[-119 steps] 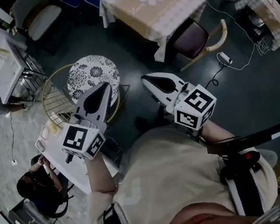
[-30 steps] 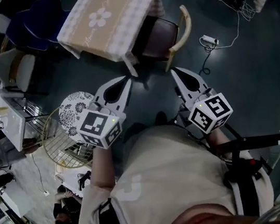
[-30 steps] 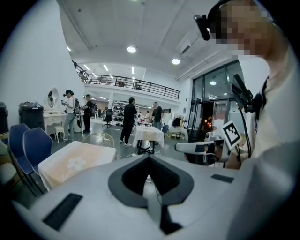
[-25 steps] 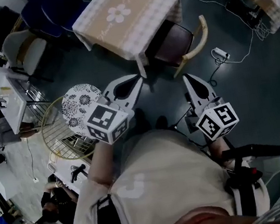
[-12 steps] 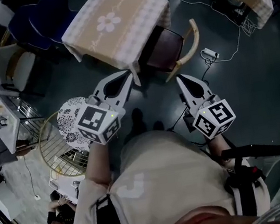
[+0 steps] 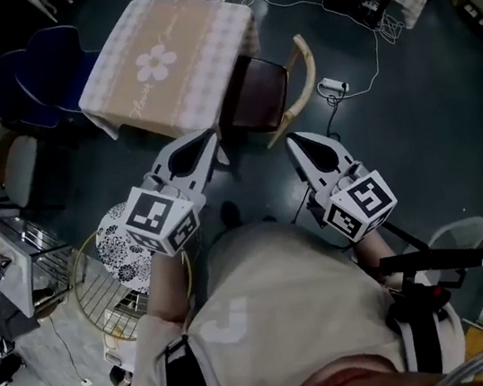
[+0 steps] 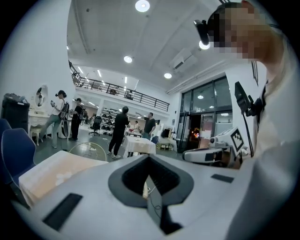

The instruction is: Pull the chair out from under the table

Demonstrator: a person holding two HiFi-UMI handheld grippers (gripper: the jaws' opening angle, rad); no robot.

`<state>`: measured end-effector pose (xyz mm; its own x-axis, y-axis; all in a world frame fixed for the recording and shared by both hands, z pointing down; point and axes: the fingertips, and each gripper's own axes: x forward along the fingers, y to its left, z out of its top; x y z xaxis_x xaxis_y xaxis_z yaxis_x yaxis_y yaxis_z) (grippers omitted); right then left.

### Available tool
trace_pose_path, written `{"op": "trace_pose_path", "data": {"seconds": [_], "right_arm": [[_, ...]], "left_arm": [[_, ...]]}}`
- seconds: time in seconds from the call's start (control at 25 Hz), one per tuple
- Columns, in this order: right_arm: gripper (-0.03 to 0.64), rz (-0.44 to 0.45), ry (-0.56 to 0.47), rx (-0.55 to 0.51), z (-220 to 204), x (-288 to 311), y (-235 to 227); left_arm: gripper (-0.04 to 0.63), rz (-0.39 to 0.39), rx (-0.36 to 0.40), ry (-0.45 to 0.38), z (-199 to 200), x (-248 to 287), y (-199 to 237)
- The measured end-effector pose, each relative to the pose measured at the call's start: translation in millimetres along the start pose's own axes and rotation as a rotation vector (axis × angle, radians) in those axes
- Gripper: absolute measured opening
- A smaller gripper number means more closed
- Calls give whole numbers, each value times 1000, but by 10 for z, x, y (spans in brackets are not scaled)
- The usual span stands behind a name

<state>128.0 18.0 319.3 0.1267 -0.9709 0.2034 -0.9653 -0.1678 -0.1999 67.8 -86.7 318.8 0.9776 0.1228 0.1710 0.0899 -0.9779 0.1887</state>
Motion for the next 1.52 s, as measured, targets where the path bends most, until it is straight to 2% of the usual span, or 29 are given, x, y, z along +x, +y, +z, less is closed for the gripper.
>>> {"op": "trace_pose_path", "data": {"seconds": [0.4, 0.56, 0.64, 0.72, 0.88, 0.96, 1.04, 1.16, 1.4, 1.52], "right_arm": [[10, -181, -44, 38, 101, -32, -36], [9, -280, -38, 88, 93, -131, -150], [9, -300, -19, 107, 54, -84, -169], [9, -300, -15, 120, 46, 49, -142], [9, -220, -28, 140, 143, 480, -37], [9, -146, -48, 173, 221, 655, 30], [9, -78, -66, 228, 261, 768, 88], [11, -27, -69, 282, 261, 891, 123], [9, 42, -70, 314, 254, 1058, 136], [11, 90, -62, 289, 275, 1111, 124]], "left_arm": [[8, -148, 6, 30, 26, 264, 188], [8, -224, 56, 48, 68, 403, 123], [8, -242, 61, 44, 86, 393, 156], [8, -258, 28, 33, 70, 336, 266], [8, -230, -92, 16, -43, 205, 609], [6, -211, -114, 23, -86, 173, 698], [7, -211, -99, 32, -97, 159, 707], [7, -207, -74, 38, -45, 173, 711], [7, -192, -65, 71, -44, 241, 748], [6, -178, -71, 97, -110, 307, 772]]}}
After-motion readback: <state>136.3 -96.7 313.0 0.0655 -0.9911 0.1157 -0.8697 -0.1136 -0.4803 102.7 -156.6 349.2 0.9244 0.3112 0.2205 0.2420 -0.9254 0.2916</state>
